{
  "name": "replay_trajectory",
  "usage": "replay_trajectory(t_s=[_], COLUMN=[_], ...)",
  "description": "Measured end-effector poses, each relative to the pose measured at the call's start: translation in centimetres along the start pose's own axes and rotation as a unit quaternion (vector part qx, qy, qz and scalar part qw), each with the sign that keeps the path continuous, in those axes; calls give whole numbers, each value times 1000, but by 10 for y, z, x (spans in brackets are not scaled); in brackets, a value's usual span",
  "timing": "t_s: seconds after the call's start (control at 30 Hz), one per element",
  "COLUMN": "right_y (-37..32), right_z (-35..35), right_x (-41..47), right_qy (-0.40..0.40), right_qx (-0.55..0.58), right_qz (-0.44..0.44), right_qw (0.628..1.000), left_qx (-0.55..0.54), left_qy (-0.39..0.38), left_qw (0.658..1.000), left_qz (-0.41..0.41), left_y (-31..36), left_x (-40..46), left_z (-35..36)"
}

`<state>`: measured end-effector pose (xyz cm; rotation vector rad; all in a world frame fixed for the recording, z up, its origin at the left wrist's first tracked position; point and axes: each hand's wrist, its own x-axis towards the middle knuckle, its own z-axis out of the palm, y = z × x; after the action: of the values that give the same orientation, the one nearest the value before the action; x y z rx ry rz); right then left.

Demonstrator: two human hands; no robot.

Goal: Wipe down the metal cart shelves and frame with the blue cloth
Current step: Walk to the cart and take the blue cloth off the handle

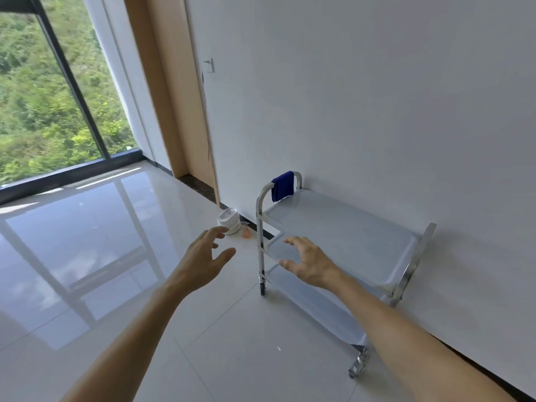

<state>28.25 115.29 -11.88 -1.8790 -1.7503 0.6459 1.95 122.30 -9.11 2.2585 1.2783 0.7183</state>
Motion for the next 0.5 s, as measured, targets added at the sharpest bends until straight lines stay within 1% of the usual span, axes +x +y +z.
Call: replay_trajectory(t_s=[0.27, 0.5], right_y=[40, 76], right_z=[-2, -23], right_x=[134, 262], right_qy=[7, 10], right_qx=[22, 47], right_qz=[15, 17], right_qw=[1000, 999], left_qx=[-4, -34], left_qy=[-18, -18], left_qw=[1000, 999], left_qz=[8, -12], left_y=[-44, -72], left_x=[125, 234], left_z=[21, 40])
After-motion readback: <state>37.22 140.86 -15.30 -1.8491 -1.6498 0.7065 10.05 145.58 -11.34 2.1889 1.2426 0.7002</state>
